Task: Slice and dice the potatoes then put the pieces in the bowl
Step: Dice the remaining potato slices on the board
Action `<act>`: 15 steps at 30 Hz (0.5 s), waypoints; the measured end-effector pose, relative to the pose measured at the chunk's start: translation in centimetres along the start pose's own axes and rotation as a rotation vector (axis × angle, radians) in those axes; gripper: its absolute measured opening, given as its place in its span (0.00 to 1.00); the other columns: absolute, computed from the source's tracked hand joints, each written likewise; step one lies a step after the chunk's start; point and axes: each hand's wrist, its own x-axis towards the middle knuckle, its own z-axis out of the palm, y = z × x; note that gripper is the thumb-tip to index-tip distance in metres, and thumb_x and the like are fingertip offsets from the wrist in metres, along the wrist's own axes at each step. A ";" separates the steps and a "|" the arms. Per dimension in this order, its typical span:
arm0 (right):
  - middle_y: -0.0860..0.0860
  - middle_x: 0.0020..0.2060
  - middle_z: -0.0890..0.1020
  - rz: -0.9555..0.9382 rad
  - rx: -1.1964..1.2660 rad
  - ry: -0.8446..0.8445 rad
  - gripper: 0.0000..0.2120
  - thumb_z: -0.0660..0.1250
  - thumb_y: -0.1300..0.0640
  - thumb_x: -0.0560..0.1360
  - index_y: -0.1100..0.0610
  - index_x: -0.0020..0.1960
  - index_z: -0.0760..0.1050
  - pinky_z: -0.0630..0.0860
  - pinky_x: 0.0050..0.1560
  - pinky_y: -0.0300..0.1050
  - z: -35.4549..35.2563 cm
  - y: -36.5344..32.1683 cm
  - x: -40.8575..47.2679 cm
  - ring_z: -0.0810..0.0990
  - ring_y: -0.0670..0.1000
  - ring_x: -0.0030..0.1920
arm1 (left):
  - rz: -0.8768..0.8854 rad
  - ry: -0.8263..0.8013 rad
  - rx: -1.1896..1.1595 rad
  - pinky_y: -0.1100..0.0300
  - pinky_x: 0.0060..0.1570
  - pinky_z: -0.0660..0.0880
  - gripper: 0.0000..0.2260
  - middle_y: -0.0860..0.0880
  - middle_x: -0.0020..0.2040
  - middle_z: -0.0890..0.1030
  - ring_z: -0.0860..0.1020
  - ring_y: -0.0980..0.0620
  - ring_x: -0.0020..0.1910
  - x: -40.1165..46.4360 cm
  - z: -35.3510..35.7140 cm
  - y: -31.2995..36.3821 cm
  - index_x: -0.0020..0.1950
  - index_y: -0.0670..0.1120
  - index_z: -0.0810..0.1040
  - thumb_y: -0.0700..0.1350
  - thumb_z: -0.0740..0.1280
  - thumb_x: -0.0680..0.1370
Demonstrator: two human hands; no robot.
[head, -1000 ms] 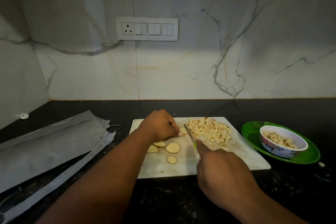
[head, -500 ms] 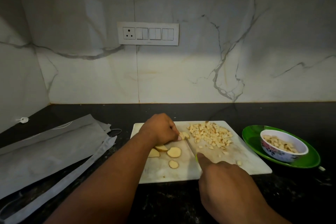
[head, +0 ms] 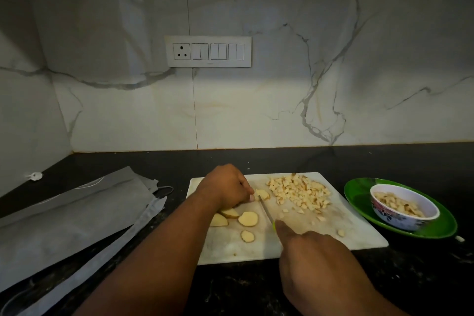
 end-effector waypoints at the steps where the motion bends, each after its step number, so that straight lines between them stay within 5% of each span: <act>1: 0.50 0.56 0.80 0.005 0.002 0.002 0.32 0.56 0.49 0.79 0.47 0.81 0.50 0.74 0.53 0.47 -0.3 0.1 -0.3 0.80 0.52 0.55 | -0.010 -0.005 -0.011 0.52 0.56 0.83 0.04 0.55 0.44 0.87 0.84 0.55 0.46 0.0 -0.1 0.0 0.46 0.51 0.90 0.47 0.80 0.73; 6: 0.50 0.54 0.81 0.019 -0.001 0.102 0.31 0.55 0.51 0.79 0.49 0.80 0.53 0.75 0.49 0.46 -0.4 0.2 1.9 0.79 0.52 0.52 | -0.033 -0.009 -0.058 0.52 0.54 0.84 0.04 0.54 0.42 0.87 0.85 0.54 0.44 -0.5 -0.3 -0.1 0.45 0.50 0.89 0.47 0.81 0.72; 15: 0.51 0.55 0.80 -0.005 0.001 0.000 0.33 0.58 0.52 0.78 0.50 0.81 0.51 0.73 0.47 0.46 0.7 -0.1 1.9 0.79 0.53 0.54 | -0.057 -0.002 -0.081 0.55 0.56 0.83 0.04 0.55 0.43 0.87 0.84 0.56 0.46 -0.3 -0.3 -0.2 0.47 0.49 0.89 0.44 0.80 0.73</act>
